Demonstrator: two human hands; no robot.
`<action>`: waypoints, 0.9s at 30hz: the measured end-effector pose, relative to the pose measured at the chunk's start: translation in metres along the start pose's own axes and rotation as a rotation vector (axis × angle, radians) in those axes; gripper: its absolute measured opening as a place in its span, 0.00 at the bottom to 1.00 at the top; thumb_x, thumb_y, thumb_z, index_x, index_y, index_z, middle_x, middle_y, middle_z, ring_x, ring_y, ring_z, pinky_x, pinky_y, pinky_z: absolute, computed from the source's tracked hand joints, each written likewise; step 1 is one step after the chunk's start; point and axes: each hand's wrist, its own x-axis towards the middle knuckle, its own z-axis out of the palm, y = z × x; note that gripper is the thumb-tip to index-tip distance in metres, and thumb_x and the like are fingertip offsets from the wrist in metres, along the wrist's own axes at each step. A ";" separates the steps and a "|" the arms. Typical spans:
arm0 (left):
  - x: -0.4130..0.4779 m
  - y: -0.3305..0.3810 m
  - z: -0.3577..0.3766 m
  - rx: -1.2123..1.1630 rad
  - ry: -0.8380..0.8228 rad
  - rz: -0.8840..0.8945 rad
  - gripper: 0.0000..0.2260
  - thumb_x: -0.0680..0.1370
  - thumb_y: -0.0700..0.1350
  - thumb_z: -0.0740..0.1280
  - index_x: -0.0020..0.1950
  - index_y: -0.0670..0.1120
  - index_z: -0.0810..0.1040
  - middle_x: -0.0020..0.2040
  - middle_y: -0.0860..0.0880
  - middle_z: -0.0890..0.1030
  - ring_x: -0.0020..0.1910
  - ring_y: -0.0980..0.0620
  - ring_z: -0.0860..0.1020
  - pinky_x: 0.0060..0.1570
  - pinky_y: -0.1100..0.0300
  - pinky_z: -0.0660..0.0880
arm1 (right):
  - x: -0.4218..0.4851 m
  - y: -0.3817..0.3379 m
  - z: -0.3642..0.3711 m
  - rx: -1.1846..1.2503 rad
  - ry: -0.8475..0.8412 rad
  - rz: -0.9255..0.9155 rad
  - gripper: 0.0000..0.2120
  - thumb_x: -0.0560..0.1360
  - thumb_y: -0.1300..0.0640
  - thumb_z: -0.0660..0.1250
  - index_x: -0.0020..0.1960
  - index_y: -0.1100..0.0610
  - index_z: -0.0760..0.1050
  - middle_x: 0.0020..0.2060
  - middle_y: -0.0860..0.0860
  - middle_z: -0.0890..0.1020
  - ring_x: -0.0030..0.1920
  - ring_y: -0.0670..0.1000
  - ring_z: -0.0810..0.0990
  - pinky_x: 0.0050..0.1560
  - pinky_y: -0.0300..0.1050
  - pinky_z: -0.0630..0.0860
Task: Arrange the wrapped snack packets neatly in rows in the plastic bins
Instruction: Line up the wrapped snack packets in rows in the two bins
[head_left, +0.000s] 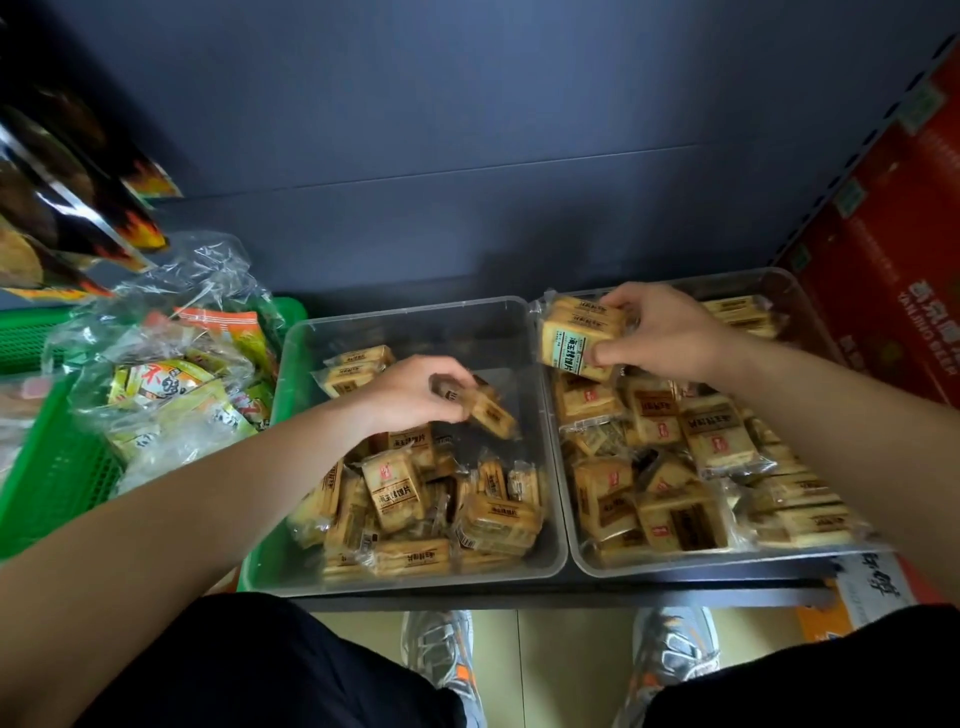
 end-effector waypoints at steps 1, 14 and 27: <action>-0.004 0.000 -0.001 -0.100 0.006 -0.020 0.07 0.78 0.47 0.73 0.56 0.53 0.82 0.56 0.55 0.81 0.54 0.55 0.81 0.49 0.62 0.77 | 0.000 -0.001 0.000 0.005 0.000 -0.004 0.29 0.68 0.53 0.79 0.67 0.51 0.74 0.53 0.46 0.82 0.52 0.47 0.81 0.52 0.46 0.78; -0.008 -0.011 -0.014 -0.136 0.225 -0.035 0.14 0.74 0.39 0.76 0.45 0.57 0.77 0.61 0.51 0.81 0.57 0.48 0.81 0.52 0.47 0.83 | -0.001 -0.013 0.000 0.016 -0.004 -0.027 0.28 0.69 0.53 0.79 0.67 0.50 0.75 0.54 0.46 0.82 0.53 0.46 0.80 0.52 0.44 0.76; 0.015 0.091 0.008 -0.043 0.398 0.227 0.05 0.78 0.45 0.72 0.52 0.53 0.81 0.52 0.56 0.83 0.53 0.58 0.81 0.58 0.60 0.75 | -0.027 0.086 -0.094 0.334 0.197 0.152 0.21 0.74 0.64 0.74 0.64 0.52 0.75 0.56 0.53 0.81 0.55 0.53 0.83 0.55 0.48 0.80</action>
